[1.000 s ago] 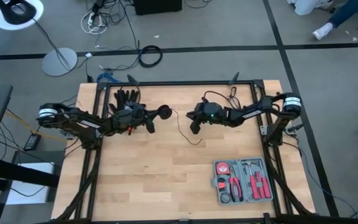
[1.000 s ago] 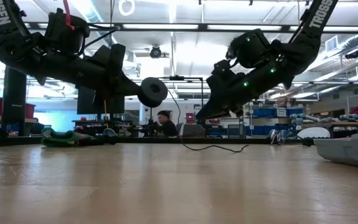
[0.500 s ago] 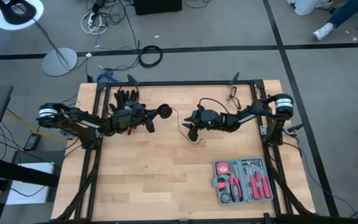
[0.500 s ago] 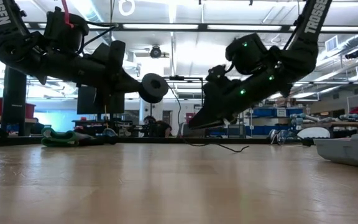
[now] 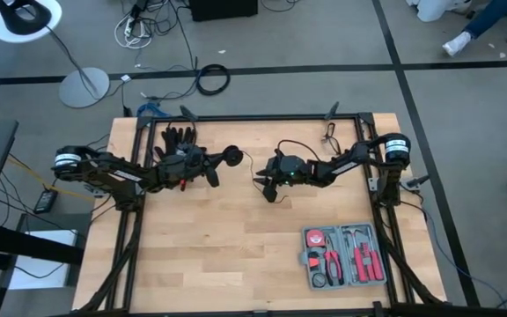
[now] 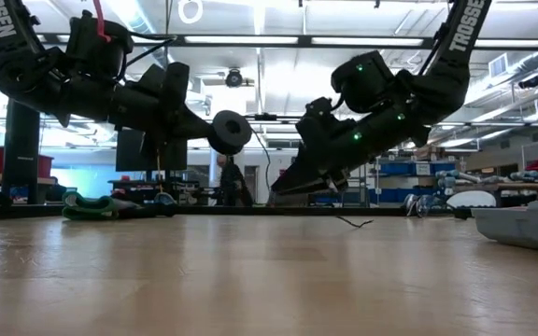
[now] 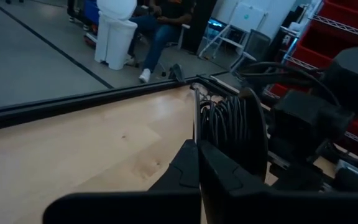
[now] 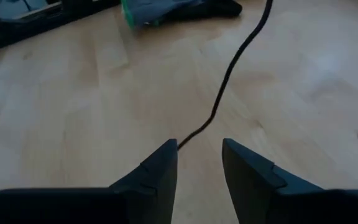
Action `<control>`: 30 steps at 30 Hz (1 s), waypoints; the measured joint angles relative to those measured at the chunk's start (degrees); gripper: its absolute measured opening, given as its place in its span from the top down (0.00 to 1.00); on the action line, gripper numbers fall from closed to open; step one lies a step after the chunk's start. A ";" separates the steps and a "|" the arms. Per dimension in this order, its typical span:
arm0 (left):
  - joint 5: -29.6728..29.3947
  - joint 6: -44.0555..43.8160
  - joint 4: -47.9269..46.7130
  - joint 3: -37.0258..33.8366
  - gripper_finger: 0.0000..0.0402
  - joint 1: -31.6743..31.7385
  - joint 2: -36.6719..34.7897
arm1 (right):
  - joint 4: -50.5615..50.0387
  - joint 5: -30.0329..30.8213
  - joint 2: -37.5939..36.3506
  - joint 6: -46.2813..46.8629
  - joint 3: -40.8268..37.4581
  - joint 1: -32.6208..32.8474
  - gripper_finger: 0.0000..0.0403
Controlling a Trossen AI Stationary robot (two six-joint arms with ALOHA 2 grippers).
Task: Coil cords
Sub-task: Coil the black wire
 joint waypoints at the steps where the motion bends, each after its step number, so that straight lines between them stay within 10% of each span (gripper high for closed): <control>1: -0.15 0.00 0.07 0.00 1.00 0.00 0.00 | -0.13 0.02 0.04 0.01 0.00 -0.03 0.68; 30: 0.69 1.36 1.15 2.07 1.00 -0.02 0.00 | -0.24 -4.61 0.06 -0.03 1.68 -1.88 0.83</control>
